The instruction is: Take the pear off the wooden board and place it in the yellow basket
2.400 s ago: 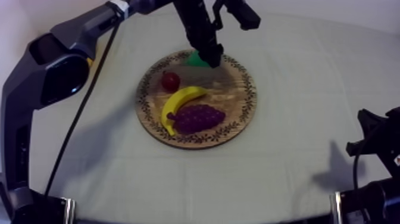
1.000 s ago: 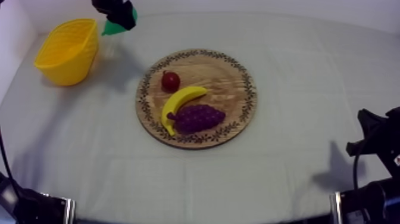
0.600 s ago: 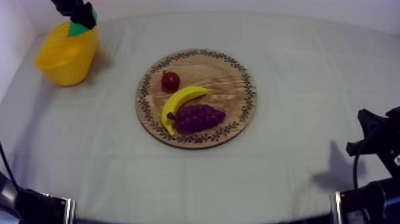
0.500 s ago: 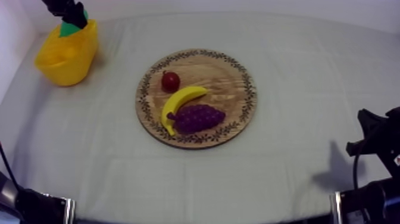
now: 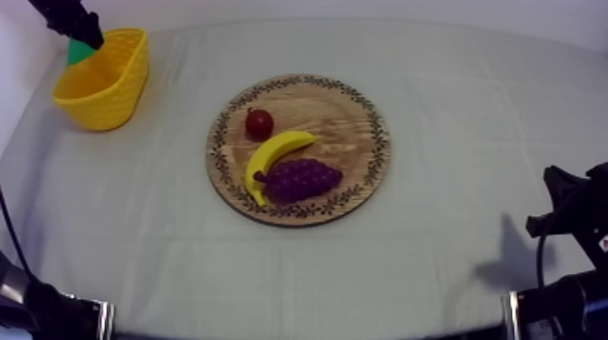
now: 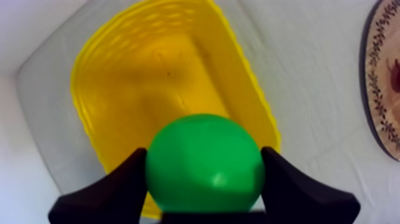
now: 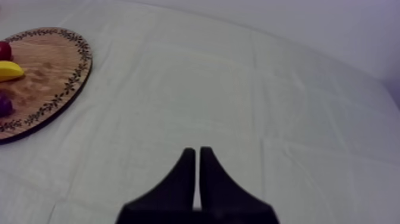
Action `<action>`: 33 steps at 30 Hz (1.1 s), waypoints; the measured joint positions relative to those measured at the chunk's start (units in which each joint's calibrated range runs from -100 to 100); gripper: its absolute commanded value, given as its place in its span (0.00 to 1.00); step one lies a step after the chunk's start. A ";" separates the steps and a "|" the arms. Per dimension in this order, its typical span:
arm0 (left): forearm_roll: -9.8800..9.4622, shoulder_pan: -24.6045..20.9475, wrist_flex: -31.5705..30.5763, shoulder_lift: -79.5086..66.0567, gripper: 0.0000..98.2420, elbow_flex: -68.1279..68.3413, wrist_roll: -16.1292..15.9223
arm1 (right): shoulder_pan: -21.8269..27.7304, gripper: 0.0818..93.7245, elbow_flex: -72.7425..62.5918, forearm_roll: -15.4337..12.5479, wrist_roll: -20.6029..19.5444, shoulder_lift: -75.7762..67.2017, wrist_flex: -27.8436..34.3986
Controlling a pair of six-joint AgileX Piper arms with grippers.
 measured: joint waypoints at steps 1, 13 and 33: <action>0.00 -0.20 -0.06 0.96 0.64 -0.45 0.03 | 0.00 0.00 0.00 0.00 0.00 0.00 0.00; 0.42 -1.76 -2.85 14.69 0.82 -9.19 1.51 | 0.00 0.00 0.00 0.00 0.05 0.00 0.00; -0.04 -1.71 -6.50 10.61 0.67 -5.80 5.62 | 0.00 0.00 0.00 0.00 0.00 0.00 0.00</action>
